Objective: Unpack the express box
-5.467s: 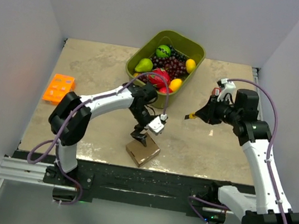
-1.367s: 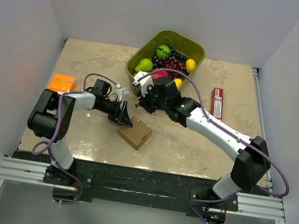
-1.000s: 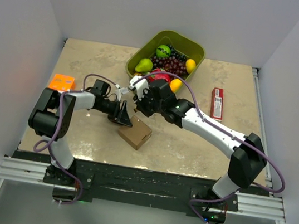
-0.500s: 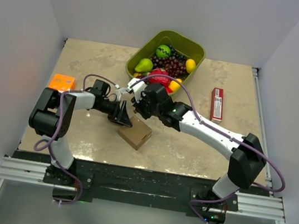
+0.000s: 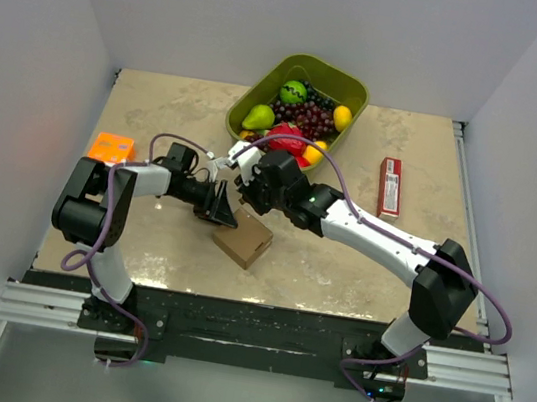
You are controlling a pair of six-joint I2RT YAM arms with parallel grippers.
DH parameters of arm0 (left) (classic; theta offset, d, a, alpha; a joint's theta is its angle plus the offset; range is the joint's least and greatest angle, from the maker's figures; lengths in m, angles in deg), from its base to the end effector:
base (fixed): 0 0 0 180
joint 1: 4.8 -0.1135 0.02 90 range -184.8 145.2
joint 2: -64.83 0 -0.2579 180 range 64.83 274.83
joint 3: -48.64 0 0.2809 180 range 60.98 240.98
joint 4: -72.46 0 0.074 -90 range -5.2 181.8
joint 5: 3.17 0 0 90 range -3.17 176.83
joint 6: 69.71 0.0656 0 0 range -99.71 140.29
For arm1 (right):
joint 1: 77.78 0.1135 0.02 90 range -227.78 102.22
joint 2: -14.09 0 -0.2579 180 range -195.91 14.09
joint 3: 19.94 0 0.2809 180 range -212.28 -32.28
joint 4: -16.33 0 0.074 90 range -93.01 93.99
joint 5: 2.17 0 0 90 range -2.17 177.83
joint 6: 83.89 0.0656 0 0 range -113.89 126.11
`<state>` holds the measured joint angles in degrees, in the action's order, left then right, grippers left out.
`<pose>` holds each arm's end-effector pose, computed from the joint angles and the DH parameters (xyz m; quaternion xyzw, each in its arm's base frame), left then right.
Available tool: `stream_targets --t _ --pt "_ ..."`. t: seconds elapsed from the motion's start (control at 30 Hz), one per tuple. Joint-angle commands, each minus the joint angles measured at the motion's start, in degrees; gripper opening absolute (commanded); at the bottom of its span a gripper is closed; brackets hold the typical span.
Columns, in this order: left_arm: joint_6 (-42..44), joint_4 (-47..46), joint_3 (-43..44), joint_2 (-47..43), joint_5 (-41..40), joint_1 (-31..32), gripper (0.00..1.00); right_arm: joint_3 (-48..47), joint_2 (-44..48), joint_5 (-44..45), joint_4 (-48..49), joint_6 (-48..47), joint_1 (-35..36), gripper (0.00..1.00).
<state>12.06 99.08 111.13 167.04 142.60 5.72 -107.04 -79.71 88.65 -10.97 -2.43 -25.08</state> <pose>0.3196 -0.1145 0.0845 0.1132 0.8630 -0.4812 0.1042 0.2624 0.3429 0.2600 -0.4468 0.7615 0.1706 0.4374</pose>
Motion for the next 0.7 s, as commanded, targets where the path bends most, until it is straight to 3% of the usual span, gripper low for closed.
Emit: stream_targets --t 0.0,0.67 --pt "0.6 0.7 -0.2 1.9 -5.5 -0.2 0.58 -0.5 -0.3 0.4 3.1 0.6 0.6 0.00" --pt "0.6 0.6 -0.1 2.6 -5.5 -0.3 0.58 -0.8 -2.4 2.3 3.3 -0.1 0.9 0.00"
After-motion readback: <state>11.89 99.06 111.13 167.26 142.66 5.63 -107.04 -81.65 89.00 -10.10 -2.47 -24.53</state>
